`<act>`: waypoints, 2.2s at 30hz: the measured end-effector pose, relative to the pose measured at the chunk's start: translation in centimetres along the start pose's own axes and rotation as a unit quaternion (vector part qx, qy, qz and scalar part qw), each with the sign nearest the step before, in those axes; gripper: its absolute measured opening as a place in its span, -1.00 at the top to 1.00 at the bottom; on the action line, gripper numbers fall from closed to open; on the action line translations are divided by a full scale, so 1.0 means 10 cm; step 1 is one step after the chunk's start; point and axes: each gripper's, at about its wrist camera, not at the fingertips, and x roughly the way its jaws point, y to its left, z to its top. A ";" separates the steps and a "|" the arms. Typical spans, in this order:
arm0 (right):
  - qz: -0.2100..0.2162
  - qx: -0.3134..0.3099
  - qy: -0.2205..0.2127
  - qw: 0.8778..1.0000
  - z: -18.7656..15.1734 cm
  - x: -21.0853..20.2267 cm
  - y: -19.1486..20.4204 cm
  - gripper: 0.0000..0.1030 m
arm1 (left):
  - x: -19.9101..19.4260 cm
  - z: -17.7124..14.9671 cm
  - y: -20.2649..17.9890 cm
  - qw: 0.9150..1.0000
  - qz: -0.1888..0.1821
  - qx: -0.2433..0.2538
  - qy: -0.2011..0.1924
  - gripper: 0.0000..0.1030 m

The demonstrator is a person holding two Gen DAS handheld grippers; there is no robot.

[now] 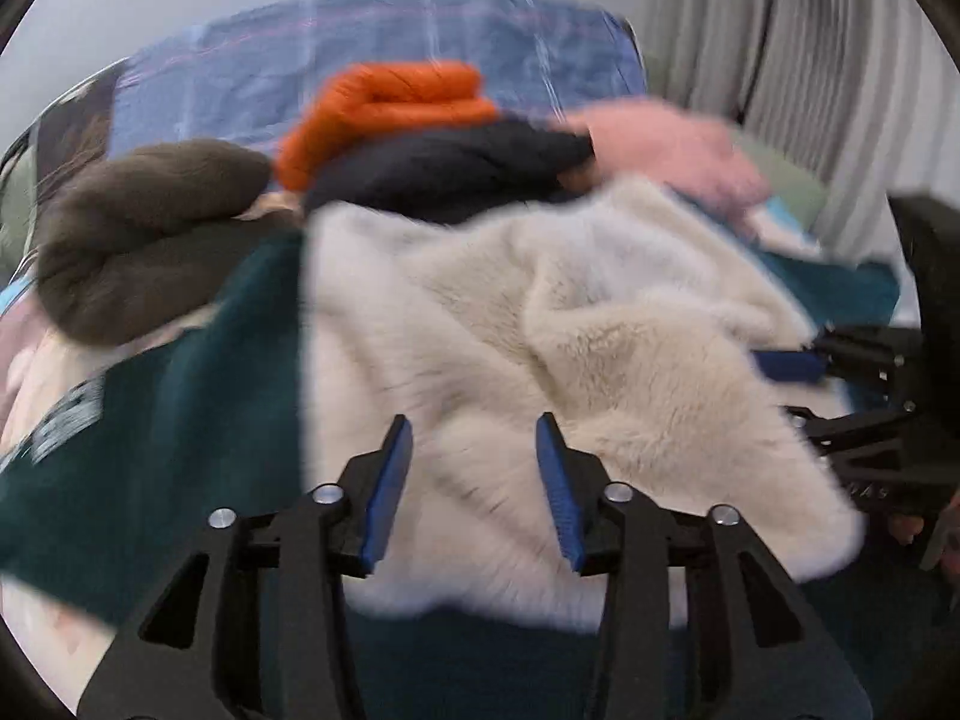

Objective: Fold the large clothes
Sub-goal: 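Lift the cream hood and fold it down onto the hoodie body with both grippers, then grasp the teal sleeve cuff with the left gripper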

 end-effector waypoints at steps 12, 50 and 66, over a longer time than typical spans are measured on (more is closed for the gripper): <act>0.018 0.050 -0.007 0.999 -0.30 0.52 0.38 -0.35 | -1.12 -1.04 2.09 0.940 0.078 -0.327 -0.047 -0.14; 0.036 0.054 -0.040 0.997 -0.33 0.44 0.36 -0.41 | -1.73 0.31 2.13 0.941 0.056 -0.232 -0.239 0.77; 0.129 0.242 -0.143 0.951 -0.60 -0.15 -0.53 -0.56 | -0.68 0.25 0.06 0.995 0.000 -0.071 -0.076 -0.16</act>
